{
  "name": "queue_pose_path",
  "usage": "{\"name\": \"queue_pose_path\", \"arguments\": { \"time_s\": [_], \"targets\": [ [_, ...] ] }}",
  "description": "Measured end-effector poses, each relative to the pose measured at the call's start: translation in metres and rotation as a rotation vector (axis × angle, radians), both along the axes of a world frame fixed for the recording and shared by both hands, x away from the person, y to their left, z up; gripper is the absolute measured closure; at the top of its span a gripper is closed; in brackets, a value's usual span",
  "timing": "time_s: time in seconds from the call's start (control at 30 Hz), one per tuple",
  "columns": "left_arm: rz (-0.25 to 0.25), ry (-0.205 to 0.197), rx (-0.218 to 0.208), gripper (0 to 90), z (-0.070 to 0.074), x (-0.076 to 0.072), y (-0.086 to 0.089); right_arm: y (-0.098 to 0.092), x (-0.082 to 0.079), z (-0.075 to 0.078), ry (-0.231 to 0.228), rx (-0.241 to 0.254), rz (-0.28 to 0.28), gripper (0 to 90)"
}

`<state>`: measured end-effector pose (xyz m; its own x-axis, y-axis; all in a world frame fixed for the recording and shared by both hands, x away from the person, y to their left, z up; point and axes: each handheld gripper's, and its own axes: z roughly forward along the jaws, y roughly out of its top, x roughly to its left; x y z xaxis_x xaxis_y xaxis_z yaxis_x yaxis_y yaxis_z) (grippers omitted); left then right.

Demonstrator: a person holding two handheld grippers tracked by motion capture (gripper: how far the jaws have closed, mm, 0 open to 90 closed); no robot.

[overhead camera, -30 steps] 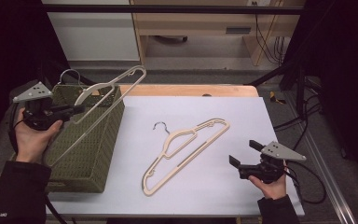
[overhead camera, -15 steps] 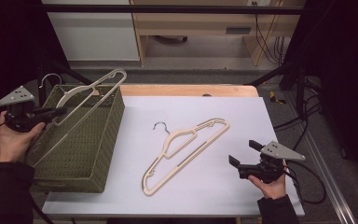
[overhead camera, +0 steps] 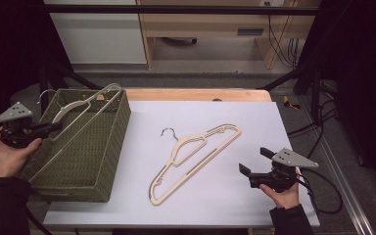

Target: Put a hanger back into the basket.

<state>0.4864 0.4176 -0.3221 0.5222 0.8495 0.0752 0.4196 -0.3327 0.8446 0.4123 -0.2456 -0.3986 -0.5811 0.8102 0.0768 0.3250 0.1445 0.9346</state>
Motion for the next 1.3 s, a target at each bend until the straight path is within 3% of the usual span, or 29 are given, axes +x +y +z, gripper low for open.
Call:
{"name": "queue_pose_path", "arguments": {
  "time_s": [0.4, 0.57, 0.73, 0.8, 0.97, 1.2, 1.3],
  "targets": [
    [0.017, 0.035, 0.065, 85.7, -0.043, -0.002, -0.021, 0.001, 0.0, -0.001, 0.005, -0.002, 0.007, 5.6],
    [0.017, 0.071, 0.084, 84.2, -0.06, -0.001, -0.03, 0.002, 0.0, -0.001, 0.007, 0.0, 0.009, 5.7],
    [0.001, 0.103, 0.122, 82.1, -0.068, -0.001, -0.039, 0.002, 0.0, -0.001, 0.005, 0.002, 0.01, 5.8],
    [-0.001, 0.135, 0.12, 80.6, -0.071, 0.0, -0.04, 0.002, 0.0, -0.001, 0.006, 0.002, 0.013, 5.9],
    [-0.027, 0.197, 0.167, 77.9, -0.078, 0.002, -0.045, 0.005, 0.0, -0.002, 0.007, -0.001, 0.018, 5.9],
    [-0.06, 0.254, 0.179, 75.2, -0.081, 0.003, -0.049, 0.006, 0.0, -0.002, 0.009, -0.002, 0.023, 5.9],
    [-0.066, 0.26, 0.182, 72.8, -0.083, 0.004, -0.05, 0.006, 0.0, -0.002, 0.009, -0.004, 0.023, 5.9]
  ]
}}
